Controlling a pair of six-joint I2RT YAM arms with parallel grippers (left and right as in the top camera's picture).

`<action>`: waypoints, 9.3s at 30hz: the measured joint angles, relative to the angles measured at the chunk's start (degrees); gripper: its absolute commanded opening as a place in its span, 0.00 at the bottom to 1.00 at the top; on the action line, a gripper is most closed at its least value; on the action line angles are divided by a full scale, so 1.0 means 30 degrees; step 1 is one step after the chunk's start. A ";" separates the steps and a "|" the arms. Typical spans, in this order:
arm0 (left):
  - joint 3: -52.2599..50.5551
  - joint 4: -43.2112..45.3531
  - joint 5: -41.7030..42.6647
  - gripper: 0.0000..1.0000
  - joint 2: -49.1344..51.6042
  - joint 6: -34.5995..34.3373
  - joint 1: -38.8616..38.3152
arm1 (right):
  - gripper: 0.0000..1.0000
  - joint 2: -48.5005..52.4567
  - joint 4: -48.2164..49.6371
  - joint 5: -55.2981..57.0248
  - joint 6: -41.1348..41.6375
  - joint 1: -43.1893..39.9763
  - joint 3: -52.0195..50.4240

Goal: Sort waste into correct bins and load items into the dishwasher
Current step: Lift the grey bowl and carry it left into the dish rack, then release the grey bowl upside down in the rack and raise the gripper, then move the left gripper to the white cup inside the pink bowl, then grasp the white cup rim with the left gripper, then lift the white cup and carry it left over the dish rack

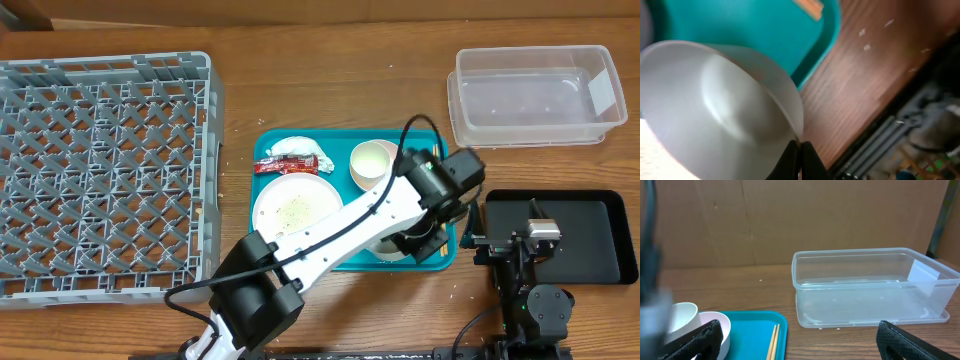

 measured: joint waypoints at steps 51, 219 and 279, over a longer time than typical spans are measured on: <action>0.3563 0.0554 2.5004 0.04 0.5406 0.4947 3.2436 | 1.00 0.0000 0.0000 0.0000 0.0000 0.0000 0.0000; 1.1468 -0.3067 -0.0831 0.40 0.8211 0.0342 0.5566 | 1.00 0.0000 0.0007 -0.0007 0.0000 0.0000 0.0000; 1.7609 -0.5770 0.4663 0.04 0.2441 -0.2397 1.3019 | 1.00 0.0000 0.0000 0.0000 0.0000 0.0000 0.0000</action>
